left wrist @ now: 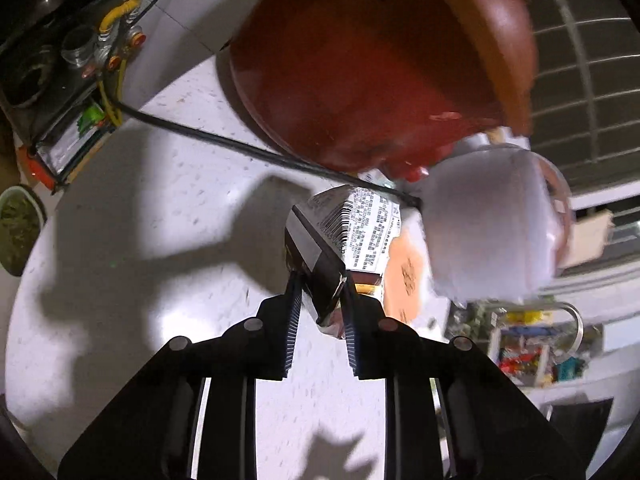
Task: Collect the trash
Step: 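Grasp the white paper packet with the left tool while the right tool holds the Enaak bag, then drop the white packet from the left tool into the trash bag while the right tool drops the Enaak bag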
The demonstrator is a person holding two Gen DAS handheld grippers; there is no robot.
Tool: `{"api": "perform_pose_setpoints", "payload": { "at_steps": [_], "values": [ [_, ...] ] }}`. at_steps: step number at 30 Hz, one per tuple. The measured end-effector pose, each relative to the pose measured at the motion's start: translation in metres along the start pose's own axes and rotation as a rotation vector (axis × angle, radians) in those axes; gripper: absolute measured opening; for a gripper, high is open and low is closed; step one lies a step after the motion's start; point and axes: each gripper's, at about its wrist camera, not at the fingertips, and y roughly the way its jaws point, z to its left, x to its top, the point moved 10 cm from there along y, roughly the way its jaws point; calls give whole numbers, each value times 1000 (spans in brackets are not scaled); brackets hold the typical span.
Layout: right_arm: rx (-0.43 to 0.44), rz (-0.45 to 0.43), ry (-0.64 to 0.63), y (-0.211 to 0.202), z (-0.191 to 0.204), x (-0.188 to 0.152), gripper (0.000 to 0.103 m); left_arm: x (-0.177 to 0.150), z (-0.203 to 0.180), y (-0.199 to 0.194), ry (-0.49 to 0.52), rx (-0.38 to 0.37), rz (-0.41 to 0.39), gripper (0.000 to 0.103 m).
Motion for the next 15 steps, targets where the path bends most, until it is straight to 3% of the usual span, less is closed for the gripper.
{"api": "perform_pose_setpoints", "payload": {
  "at_steps": [4,9,12,15],
  "values": [
    [16,-4,-51,-3,22,-3,46,-39,10,-47,98,-58,20,20],
    [83,38,-153,-12,65,-25,46,-129,46,-126,200,-114,82,20],
    [121,112,-239,-15,89,-59,46,-180,80,-164,204,-92,127,20],
    [121,222,-318,-13,101,-108,46,-231,134,-189,174,-14,177,20]
  ]
}}
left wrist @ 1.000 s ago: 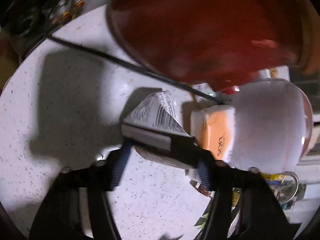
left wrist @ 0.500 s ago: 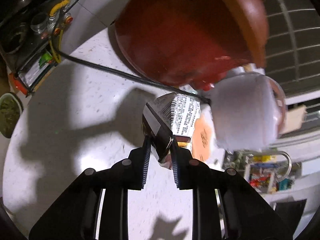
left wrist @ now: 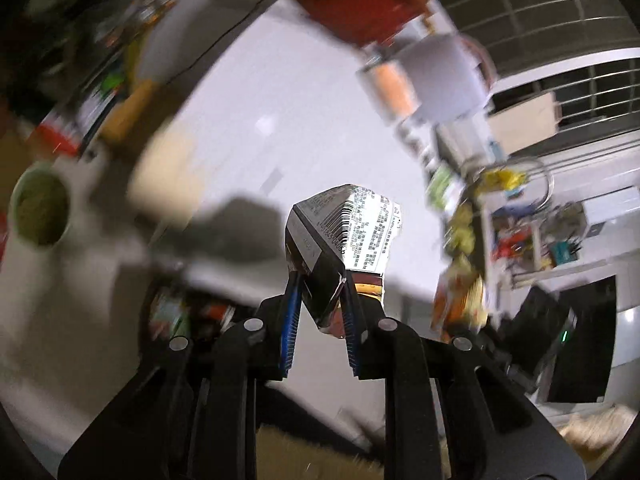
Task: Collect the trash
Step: 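Drop the white packet from the left tool into the trash bag while the right tool drops the Enaak bag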
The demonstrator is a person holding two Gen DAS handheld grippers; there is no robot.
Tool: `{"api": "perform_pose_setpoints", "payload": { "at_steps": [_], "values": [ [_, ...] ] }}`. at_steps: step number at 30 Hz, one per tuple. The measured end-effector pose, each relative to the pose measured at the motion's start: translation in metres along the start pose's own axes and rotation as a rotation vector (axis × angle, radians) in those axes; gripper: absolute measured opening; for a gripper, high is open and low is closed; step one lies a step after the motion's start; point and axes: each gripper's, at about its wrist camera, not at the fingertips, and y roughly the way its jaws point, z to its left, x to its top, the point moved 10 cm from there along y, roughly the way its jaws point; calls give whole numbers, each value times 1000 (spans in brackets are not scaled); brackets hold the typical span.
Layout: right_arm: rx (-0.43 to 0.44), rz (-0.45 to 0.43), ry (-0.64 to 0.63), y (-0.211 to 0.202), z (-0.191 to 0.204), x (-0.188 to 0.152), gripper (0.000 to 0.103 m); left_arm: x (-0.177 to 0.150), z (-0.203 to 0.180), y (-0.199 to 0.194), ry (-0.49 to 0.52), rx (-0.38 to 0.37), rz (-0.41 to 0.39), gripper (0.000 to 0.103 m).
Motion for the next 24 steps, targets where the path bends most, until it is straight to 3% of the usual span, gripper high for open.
{"api": "perform_pose_setpoints", "payload": {
  "at_steps": [5,10,14,18,19,21,22,24],
  "values": [
    [-8,221,9,35,13,-89,46,-84,67,37,-36,126,142,20],
    [-70,406,120,91,-10,-183,46,-139,125,127,2,220,291,20],
    [-170,498,212,141,-54,-246,46,-159,174,220,-9,265,370,20],
    [-295,563,246,192,-106,-297,47,-158,222,288,20,377,408,22],
    [-308,581,253,204,-118,-307,48,-157,233,300,38,423,423,26],
    [-331,619,280,220,-136,-325,57,-159,247,315,79,507,469,70],
    [-343,633,291,225,-144,-332,69,-158,252,318,109,551,471,73],
    [-408,654,304,229,-159,-342,75,-160,252,318,141,573,465,76]
  ]
}}
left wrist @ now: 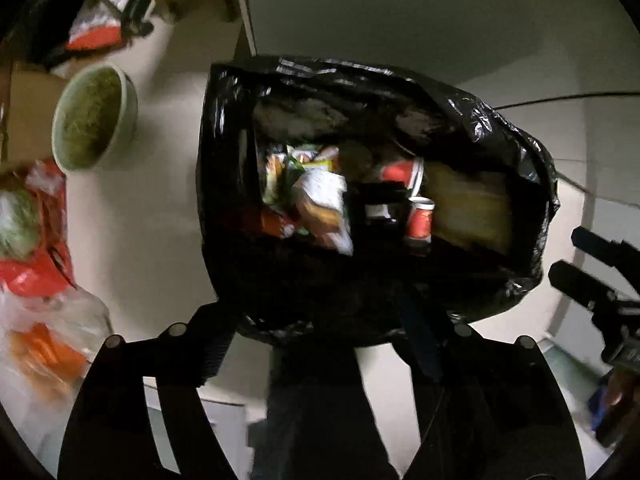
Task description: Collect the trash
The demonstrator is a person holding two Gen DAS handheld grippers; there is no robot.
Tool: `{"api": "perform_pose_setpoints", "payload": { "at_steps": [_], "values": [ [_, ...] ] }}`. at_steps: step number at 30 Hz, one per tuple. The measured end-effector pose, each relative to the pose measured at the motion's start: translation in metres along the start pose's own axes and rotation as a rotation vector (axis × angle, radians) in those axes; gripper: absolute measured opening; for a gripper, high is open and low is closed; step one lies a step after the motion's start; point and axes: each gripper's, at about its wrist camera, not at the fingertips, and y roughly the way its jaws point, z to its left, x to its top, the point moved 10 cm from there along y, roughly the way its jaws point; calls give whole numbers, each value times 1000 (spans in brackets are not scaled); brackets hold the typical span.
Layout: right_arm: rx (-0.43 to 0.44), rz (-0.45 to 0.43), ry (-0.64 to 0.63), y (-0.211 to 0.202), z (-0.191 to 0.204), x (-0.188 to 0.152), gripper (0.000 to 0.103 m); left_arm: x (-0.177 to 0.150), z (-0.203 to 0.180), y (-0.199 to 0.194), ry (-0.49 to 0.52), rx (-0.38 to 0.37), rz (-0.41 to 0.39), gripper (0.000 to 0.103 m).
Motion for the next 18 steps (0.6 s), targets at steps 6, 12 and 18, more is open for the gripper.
{"api": "perform_pose_setpoints", "payload": {
  "at_steps": [6,12,18],
  "values": [
    [-10,-32,9,-17,-6,-2,78,-19,-8,-43,18,2,-28,80],
    [-7,-195,-93,-127,25,5,81,-26,-40,-187,70,-30,-248,80],
    [16,-563,-131,-307,54,33,91,6,-64,-344,59,27,-585,80]
  ]
}}
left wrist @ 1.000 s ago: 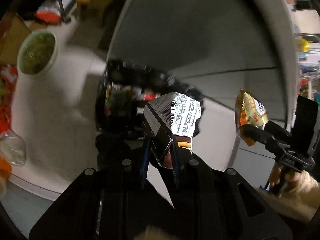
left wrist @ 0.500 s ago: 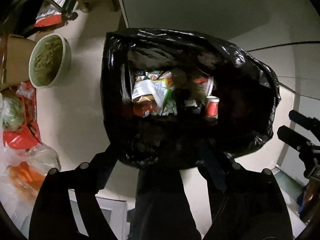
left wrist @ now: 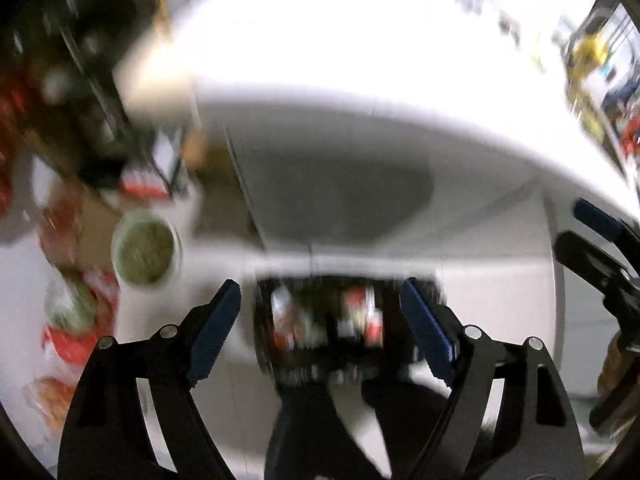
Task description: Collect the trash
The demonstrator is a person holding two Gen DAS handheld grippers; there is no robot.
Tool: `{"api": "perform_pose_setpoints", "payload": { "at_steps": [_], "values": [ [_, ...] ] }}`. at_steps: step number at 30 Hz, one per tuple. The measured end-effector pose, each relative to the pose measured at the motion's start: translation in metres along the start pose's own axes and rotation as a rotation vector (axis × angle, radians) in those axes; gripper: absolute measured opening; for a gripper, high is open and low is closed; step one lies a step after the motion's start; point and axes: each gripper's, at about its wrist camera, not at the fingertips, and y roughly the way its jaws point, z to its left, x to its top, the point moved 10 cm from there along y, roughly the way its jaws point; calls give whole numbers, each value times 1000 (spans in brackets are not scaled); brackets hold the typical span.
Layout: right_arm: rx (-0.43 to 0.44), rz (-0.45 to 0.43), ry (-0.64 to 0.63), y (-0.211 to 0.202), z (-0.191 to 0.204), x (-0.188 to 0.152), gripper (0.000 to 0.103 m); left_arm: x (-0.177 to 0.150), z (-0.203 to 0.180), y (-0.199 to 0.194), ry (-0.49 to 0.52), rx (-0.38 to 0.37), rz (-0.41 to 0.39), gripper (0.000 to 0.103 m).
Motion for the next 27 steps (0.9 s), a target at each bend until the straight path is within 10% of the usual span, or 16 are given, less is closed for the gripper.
{"api": "perform_pose_setpoints", "payload": {
  "at_steps": [11,27],
  "values": [
    [-252,-507,9,-171,-22,154,98,151,-34,-154,18,160,-477,89],
    [-178,-672,37,-251,-11,205,98,189,-68,-219,50,123,-605,89]
  ]
}}
